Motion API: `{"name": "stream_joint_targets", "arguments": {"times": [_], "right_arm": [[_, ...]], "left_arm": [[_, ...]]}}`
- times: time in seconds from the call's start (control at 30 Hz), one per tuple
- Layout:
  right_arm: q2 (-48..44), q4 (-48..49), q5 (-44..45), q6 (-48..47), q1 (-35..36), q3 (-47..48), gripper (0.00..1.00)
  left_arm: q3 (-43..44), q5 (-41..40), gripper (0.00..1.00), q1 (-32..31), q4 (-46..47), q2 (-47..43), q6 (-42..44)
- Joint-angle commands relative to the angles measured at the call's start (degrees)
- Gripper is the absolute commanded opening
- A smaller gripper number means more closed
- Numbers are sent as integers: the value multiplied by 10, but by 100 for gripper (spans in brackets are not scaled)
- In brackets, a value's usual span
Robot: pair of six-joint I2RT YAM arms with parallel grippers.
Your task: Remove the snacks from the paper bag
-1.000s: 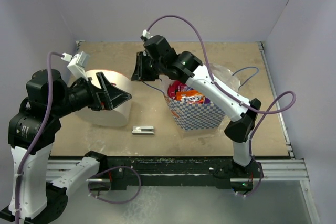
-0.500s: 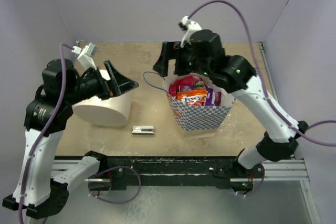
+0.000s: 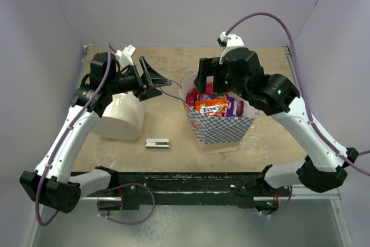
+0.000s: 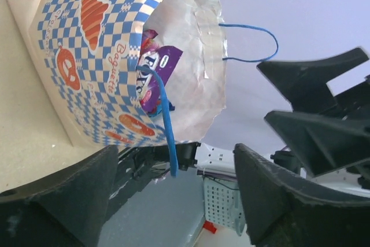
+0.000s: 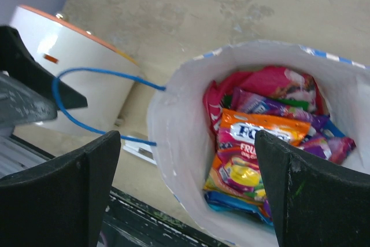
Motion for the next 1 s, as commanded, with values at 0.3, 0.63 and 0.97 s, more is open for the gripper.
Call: {"name": "stream_joint_targets", "arguments": {"times": [0.3,0.63,0.97], "right_arm": [[-130,0,117,-15,-3,-67,99],[-120,-9,118,-22,-4,-64,100],[-79,-53,74,44,-40,-42,100]], "left_arm": [[-20,-35,34,-87,151,49,-41],[109,-59,0,-58,11,102,74],[252,-8,0,26,-32,165,122]]}}
